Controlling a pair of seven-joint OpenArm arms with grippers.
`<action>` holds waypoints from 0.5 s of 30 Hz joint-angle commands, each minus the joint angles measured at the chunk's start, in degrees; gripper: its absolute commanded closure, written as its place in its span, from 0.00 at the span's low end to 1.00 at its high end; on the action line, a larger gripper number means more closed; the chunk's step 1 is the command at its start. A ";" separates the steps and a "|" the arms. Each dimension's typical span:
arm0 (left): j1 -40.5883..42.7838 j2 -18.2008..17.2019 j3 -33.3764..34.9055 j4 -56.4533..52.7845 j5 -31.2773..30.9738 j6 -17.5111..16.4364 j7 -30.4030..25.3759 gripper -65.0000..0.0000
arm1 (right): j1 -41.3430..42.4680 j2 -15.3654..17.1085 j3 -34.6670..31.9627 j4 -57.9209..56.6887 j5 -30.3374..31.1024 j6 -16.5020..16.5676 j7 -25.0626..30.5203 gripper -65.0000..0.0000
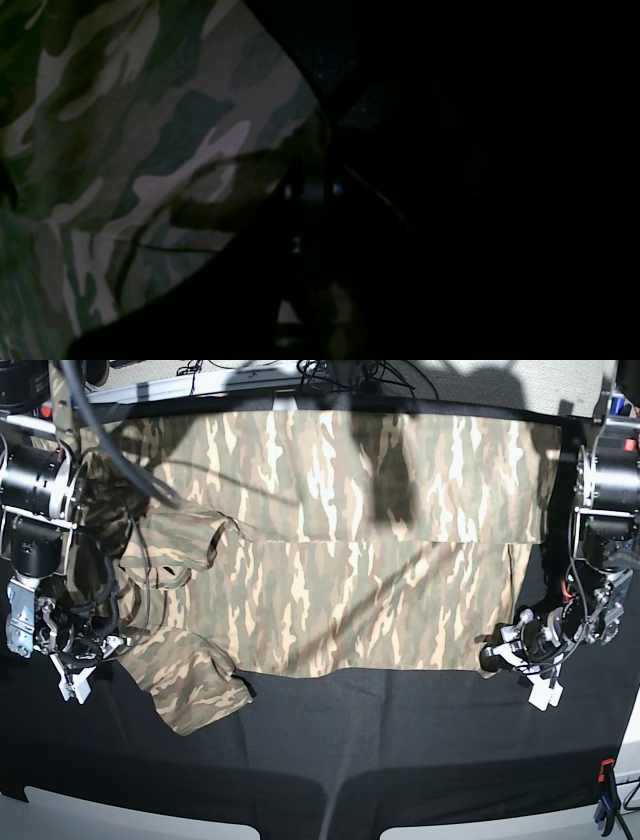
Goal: Layout the t-shirt on the table in an organized manner, then fold the t-shirt properly
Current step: 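Grasp the hem corners of the camouflage shirt with both grippers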
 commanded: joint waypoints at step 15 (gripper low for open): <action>-5.68 -0.87 -0.20 0.81 5.09 -0.63 -4.37 1.00 | 12.41 0.42 0.04 0.31 0.44 1.29 -1.95 1.00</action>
